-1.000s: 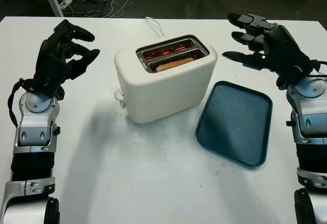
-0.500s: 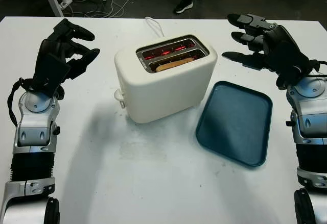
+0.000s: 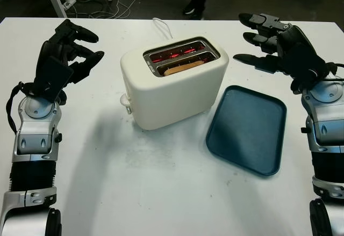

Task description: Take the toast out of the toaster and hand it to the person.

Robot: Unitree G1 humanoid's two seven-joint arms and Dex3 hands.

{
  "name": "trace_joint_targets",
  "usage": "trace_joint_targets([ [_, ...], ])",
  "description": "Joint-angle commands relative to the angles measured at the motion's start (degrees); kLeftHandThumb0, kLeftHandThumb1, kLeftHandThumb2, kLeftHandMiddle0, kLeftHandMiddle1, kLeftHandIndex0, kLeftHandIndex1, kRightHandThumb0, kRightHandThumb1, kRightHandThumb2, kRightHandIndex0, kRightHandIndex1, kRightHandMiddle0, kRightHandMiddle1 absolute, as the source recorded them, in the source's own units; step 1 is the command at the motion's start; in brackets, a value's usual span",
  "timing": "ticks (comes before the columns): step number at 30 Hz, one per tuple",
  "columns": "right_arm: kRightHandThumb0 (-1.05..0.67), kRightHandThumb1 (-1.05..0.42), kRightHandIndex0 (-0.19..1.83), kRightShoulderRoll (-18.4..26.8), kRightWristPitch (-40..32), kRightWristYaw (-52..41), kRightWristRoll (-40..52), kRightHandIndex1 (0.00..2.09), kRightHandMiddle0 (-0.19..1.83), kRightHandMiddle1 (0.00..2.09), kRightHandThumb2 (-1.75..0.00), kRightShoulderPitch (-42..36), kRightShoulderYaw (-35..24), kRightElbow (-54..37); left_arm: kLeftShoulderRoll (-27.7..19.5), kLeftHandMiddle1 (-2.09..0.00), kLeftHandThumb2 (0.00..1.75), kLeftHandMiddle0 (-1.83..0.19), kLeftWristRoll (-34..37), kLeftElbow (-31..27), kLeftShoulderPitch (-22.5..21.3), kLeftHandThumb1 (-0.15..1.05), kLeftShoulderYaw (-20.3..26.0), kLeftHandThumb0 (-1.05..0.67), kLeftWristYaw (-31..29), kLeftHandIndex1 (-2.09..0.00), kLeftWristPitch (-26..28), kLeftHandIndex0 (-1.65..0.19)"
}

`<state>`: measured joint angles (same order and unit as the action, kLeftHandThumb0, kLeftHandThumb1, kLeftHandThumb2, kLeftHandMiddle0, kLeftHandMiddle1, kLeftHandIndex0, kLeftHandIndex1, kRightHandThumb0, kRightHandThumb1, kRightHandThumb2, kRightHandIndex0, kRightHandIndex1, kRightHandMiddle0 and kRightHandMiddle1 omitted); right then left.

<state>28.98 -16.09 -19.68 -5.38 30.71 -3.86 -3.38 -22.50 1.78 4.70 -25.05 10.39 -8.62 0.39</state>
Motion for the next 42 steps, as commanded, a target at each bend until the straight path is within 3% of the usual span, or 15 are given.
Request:
trace_joint_targets([
  [1, -0.38, -0.87, 0.48, 0.7, -0.4, -0.2, 0.0, 0.01, 0.43, 0.01, 0.0, -0.8, -0.2, -1.4, -0.6, -1.57, 0.25, -0.25, -0.5, -1.7, 0.9, 0.92, 0.4, -1.05, 0.2, -1.51, 1.0, -0.23],
  [13, -0.3, -0.88, 0.44, -0.1, -1.9, -0.6, 2.2, 0.0, 0.4, 0.0, 0.0, -0.9, -1.5, -2.6, -0.7, -1.62, 0.28, -0.2, -0.5, -3.6, 1.2, 0.92, 0.6, -1.05, 0.2, -1.54, 2.2, -0.19],
  [21, -0.35, -0.89, 0.47, 0.7, 0.1, -1.3, 1.9, 0.02, 0.42, 0.01, 0.0, -0.9, -1.2, -1.5, -0.6, -1.6, 0.29, -0.18, 0.3, -1.6, 1.0, 0.92, 0.9, -1.05, -0.6, -1.52, -0.7, -0.19],
  [29, -0.38, -0.87, 0.49, 1.0, -0.9, -0.9, 0.4, 0.02, 0.44, 0.01, 0.0, -1.1, -0.8, -2.3, -0.4, -1.61, 0.29, -0.2, -0.8, -4.5, 1.7, 0.92, 0.6, -1.05, 0.5, -1.53, 2.6, -0.19],
  [42, -0.38, -0.87, 0.48, 0.8, -0.7, -1.5, 0.8, 0.01, 0.44, 0.01, 0.0, -0.9, -1.1, -1.8, 0.0, -1.62, 0.26, -0.21, 0.0, -4.4, 1.6, 0.92, 0.9, -1.05, 0.4, -1.53, 2.9, -0.21],
])
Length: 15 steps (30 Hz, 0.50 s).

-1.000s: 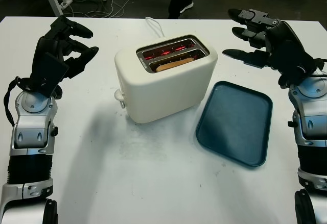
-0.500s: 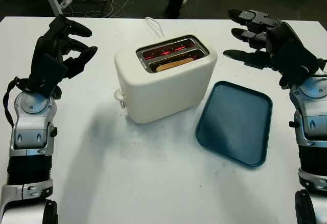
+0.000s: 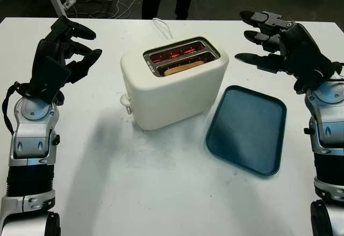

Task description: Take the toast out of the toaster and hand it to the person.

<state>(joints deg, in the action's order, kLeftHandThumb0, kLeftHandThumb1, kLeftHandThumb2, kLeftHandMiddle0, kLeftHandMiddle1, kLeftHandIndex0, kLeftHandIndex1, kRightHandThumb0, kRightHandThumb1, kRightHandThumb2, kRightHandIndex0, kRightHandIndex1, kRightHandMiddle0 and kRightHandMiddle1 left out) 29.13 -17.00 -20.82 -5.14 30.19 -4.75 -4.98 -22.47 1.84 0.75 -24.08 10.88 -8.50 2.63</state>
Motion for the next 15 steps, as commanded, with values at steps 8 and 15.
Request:
trace_joint_targets([
  [8, -0.45, -0.87, 0.5, 1.0, 0.8, -0.3, -0.2, 0.02, 0.45, 0.01, 0.0, -0.1, 0.2, 0.4, -0.2, -1.61, 0.28, -0.21, -0.9, -0.4, 0.7, 0.92, 0.2, -1.05, 0.7, -1.53, 0.4, -0.21],
  [15, -0.48, -0.87, 0.52, 1.2, 0.2, 0.1, -1.1, 0.03, 0.47, 0.02, 0.0, 0.0, 0.6, -0.1, -0.3, -1.61, 0.28, -0.21, -0.8, -0.5, 0.7, 0.92, 0.3, -1.05, 0.6, -1.53, 0.5, -0.21],
])
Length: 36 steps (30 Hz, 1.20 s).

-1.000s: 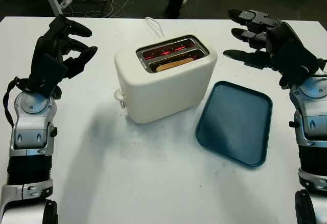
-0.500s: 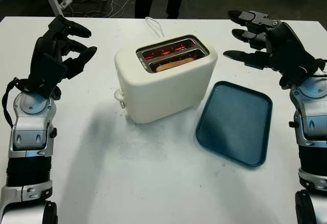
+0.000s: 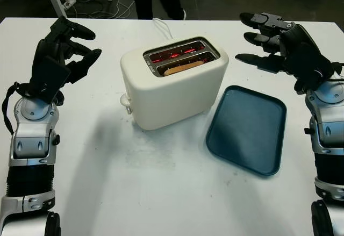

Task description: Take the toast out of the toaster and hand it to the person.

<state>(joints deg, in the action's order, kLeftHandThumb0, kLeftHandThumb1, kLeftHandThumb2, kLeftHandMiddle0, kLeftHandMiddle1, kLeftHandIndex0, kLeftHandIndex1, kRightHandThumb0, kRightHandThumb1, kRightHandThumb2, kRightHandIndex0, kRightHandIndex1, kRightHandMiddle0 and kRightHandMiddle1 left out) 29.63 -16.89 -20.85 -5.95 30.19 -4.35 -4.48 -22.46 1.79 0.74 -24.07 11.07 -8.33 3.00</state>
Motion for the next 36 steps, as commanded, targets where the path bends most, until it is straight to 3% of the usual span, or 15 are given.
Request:
trace_joint_targets([
  [1, -0.48, -0.87, 0.52, 0.7, -0.2, 0.0, -0.2, 0.02, 0.47, 0.01, 0.0, 0.0, 0.1, -0.6, -0.3, -1.62, 0.28, -0.21, -0.9, -0.5, 0.8, 0.92, 0.1, -1.05, 0.5, -1.53, 0.2, -0.21],
  [36, -0.45, -0.85, 0.52, 0.6, -0.6, -0.2, 0.7, 0.01, 0.47, 0.0, 0.0, 0.5, -0.1, -0.2, 0.1, -1.61, 0.26, -0.21, -0.2, -0.9, 0.6, 0.92, 0.2, -1.05, 0.2, -1.53, 1.2, -0.21],
])
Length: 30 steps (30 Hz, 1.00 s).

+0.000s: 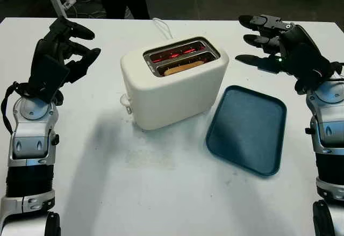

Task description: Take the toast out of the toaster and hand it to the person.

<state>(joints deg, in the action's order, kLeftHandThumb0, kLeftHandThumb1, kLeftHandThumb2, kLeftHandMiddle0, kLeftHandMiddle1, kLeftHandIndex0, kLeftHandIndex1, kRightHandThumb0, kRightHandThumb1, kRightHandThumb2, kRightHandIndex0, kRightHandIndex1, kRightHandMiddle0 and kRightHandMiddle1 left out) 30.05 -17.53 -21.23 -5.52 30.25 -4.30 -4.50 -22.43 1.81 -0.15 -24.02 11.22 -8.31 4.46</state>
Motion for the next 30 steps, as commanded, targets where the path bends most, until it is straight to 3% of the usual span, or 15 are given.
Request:
trace_joint_targets([
  [1, -0.46, -0.85, 0.53, 0.3, 0.3, 0.2, 0.2, 0.01, 0.48, 0.01, 0.0, 0.4, -0.1, -0.1, 0.1, -1.61, 0.26, -0.21, -0.2, 0.1, 0.5, 0.92, 0.0, -1.05, 0.2, -1.53, -0.3, -0.21],
  [13, -0.45, -0.85, 0.5, 0.0, -1.1, -0.2, 1.4, 0.0, 0.46, 0.0, 0.0, 1.3, -0.6, -0.4, 0.0, -1.6, 0.26, -0.21, -0.3, 1.4, 0.3, 0.92, 0.0, -1.05, 0.0, -1.51, -2.0, -0.21],
  [18, -0.34, -0.79, 0.61, -0.1, 3.6, -0.9, 3.6, 0.05, 0.54, 0.04, -0.01, 2.9, -1.1, 1.6, 0.4, -1.58, 0.23, -0.23, 0.4, 1.0, 0.4, 0.92, 0.2, -1.05, 0.0, -1.48, -1.3, -0.24],
  [23, -0.31, -0.7, 0.84, 0.0, 9.9, -1.5, 4.1, 0.18, 0.76, 0.14, -0.01, 9.3, -0.8, 5.9, 0.3, -1.57, 0.24, -0.23, 0.0, 0.8, 0.6, 0.92, 0.2, -1.05, 0.1, -1.48, -1.4, -0.23],
  [27, -0.2, -0.63, 0.92, -0.2, 10.2, -4.0, 5.9, 0.24, 0.84, 0.18, -0.01, 16.1, 0.3, 8.8, 0.4, -1.58, 0.25, -0.24, -0.4, 1.1, 0.7, 0.92, 0.0, -1.05, 0.3, -1.49, -1.8, -0.23],
  [30, -0.3, -0.58, 0.94, 0.2, 10.5, -6.6, 5.0, 0.29, 0.88, 0.2, 0.0, 20.6, 2.8, 9.6, 0.8, -1.58, 0.24, -0.24, 0.0, 0.7, 0.7, 0.92, 0.0, -1.05, 0.3, -1.49, -0.9, -0.25],
])
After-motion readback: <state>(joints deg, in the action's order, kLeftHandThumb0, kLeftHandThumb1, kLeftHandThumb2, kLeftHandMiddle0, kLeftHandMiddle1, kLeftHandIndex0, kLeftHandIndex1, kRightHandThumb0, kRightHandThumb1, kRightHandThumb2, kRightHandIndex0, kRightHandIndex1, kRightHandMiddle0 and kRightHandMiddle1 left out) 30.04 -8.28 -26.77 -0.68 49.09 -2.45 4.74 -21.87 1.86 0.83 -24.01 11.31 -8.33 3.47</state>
